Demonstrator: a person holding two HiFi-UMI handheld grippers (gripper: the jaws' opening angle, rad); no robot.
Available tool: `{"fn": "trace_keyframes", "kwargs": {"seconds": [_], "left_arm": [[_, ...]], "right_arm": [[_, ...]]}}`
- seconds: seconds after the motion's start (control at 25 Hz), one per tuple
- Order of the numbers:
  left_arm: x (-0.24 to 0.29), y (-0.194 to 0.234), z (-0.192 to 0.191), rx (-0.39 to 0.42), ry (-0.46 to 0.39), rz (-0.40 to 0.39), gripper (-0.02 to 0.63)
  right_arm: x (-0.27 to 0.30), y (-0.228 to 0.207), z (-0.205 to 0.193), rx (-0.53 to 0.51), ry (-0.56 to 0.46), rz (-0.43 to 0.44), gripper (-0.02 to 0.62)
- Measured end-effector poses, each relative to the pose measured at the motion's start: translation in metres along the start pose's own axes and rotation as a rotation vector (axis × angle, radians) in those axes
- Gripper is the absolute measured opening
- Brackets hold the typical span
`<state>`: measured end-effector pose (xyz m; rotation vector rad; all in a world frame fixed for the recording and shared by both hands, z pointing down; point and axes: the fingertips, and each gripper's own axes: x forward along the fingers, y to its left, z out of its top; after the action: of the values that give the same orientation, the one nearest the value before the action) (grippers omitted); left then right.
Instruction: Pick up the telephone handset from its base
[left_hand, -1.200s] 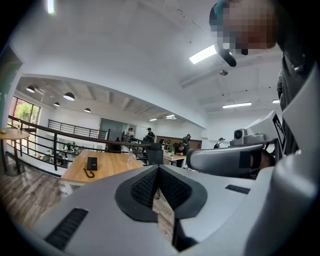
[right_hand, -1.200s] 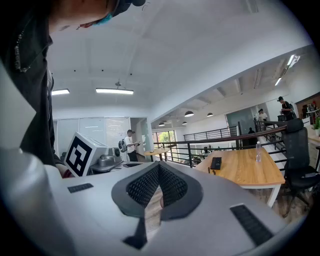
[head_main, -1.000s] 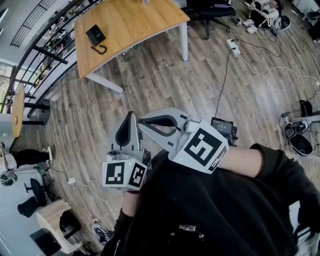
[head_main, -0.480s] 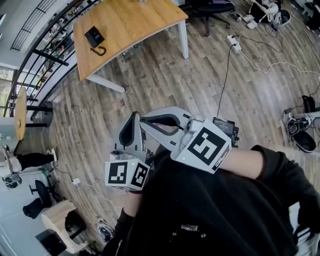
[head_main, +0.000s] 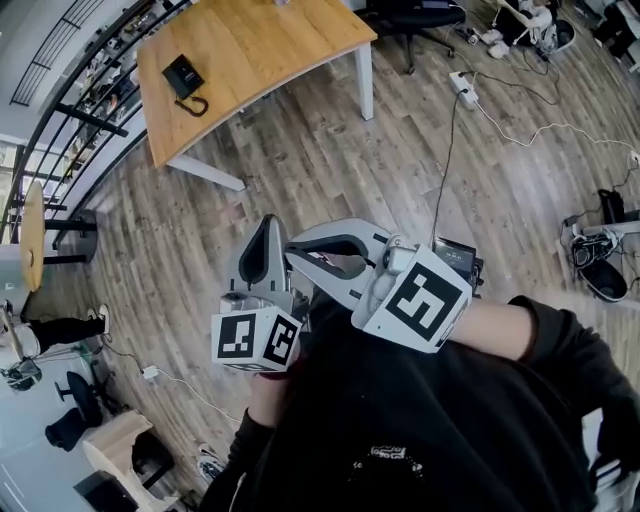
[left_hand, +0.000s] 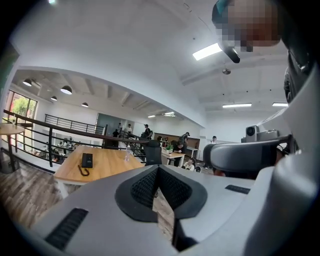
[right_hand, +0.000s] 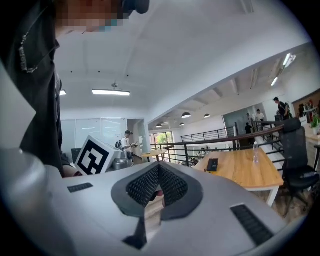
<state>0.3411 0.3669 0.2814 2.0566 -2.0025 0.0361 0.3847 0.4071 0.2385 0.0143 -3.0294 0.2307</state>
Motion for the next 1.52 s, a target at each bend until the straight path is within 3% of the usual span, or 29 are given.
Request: {"fn": "trace_keyframes", "kwargs": {"seconds": [0.28,0.68,0.96,1.16,1.52], "left_arm": [[0.034,0.045,0.012,-0.003,-0.010,-0.036,0.005],[0.067,0.147,0.041,-0.007,-0.003,-0.067,0.006],[0.071,0.200,0.045,-0.024,0.017,-0.176,0.006],[0.065,0.240,0.053,-0.043,-0.007,-0.188,0.006],[0.047,0.298,0.049,-0.112,-0.028,-0.126,0.006]], "right_arm": [[0.049,0.004,0.010,-0.162,0.030,0.001,0.018],[0.150,-0.049,0.025,-0.115,0.062,-0.061,0.018],[0.214,-0.069,0.036,-0.045,0.007,-0.108,0.018],[0.257,-0.067,0.038,-0.027,0.022,-0.083,0.018],[0.315,-0.057,0.034,-0.033,0.061,0.029,0.018]]}}
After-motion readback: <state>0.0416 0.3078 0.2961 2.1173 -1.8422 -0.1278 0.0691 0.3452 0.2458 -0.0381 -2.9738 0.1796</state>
